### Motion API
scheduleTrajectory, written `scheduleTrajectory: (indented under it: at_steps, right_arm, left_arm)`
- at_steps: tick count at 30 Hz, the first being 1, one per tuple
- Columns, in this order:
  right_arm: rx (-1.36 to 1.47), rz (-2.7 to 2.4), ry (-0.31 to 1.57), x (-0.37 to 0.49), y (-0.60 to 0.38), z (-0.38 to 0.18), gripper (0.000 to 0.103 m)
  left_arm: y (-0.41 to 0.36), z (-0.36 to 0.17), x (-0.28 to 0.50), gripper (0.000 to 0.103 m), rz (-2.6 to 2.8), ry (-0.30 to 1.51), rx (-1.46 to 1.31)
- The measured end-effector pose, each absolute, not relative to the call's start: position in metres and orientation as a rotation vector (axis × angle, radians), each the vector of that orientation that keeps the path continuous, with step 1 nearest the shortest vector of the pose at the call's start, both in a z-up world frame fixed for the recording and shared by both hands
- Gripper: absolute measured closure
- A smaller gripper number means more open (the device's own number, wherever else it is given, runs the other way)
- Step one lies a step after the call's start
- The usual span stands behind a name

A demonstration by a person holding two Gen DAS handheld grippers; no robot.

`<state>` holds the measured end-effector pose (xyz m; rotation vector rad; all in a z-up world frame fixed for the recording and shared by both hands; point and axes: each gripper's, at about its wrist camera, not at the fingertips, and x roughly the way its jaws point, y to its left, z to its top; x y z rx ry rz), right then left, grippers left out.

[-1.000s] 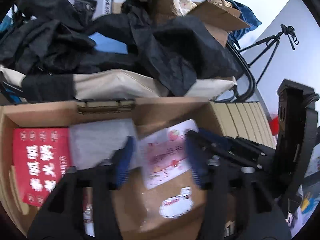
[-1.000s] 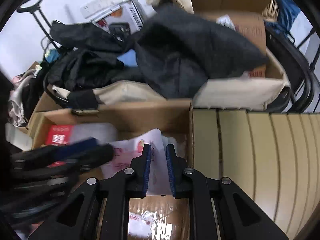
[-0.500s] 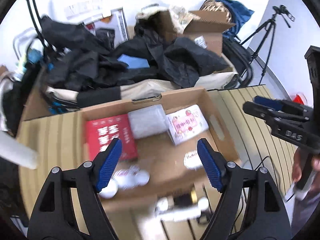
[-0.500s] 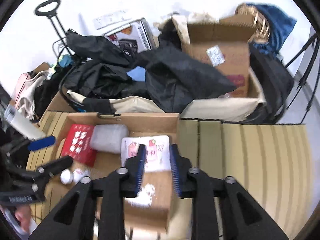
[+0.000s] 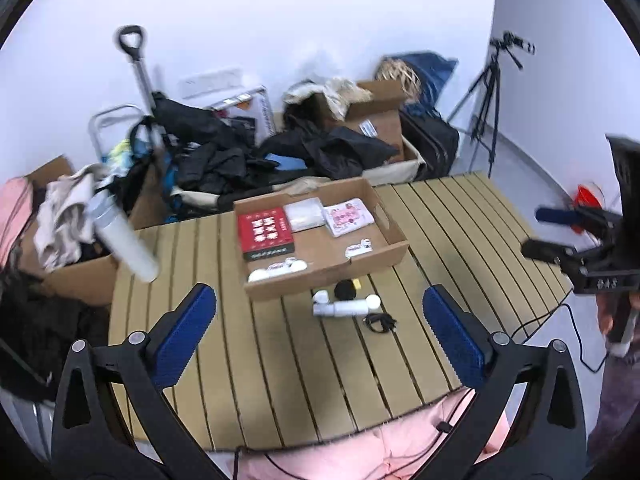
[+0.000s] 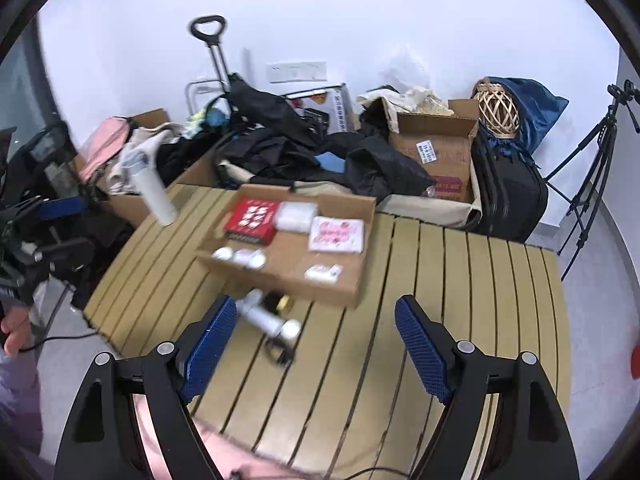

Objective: Organize objects
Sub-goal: 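Withdraw the right gripper from the tray, then reach down and grasp the yellow sponge with the right gripper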

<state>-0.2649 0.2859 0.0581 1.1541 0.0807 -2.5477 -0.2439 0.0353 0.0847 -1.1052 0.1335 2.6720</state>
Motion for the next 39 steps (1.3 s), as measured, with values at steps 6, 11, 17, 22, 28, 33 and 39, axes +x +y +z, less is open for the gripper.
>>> scheduleTrajectory:
  at_steps: [6, 11, 17, 22, 28, 33, 39]
  right_arm:
    - [1.059, -2.592, 0.064, -0.175, 0.277, 0.051, 0.018]
    - [0.902, -2.789, -0.027, -0.110, 0.276, 0.032, 0.018]
    - [0.963, -2.657, -0.130, -0.089, 0.258, 0.000, 0.018]
    - [0.916, -2.675, -0.072, -0.082, 0.254, 0.009, 0.018]
    - [1.019, -2.636, -0.076, -0.088, 0.259, -0.017, 0.018]
    - [1.130, -2.557, -0.095, -0.113, 0.257, -0.056, 0.019]
    - [1.255, -2.527, -0.105, -0.165, 0.256, -0.097, 0.032]
  left_arm:
    - [0.012, 0.062, -0.154, 0.000, 2.800, 0.068, -1.034]
    - [-0.001, 0.024, -0.094, 0.000, 2.905, -0.043, -1.041]
    - [0.012, 0.022, -0.078, 0.000, 2.943, 0.104, -1.052]
    - [0.020, 0.021, -0.071, 0.000, 2.923, 0.132, -1.012]
    - [0.023, -0.008, -0.093, 0.000, 2.851, 0.100, -1.132]
    - [0.021, -0.050, -0.132, 0.000, 2.809, 0.091, -1.291]
    - [0.018, -0.087, -0.200, 0.000, 2.701, -0.027, -1.402]
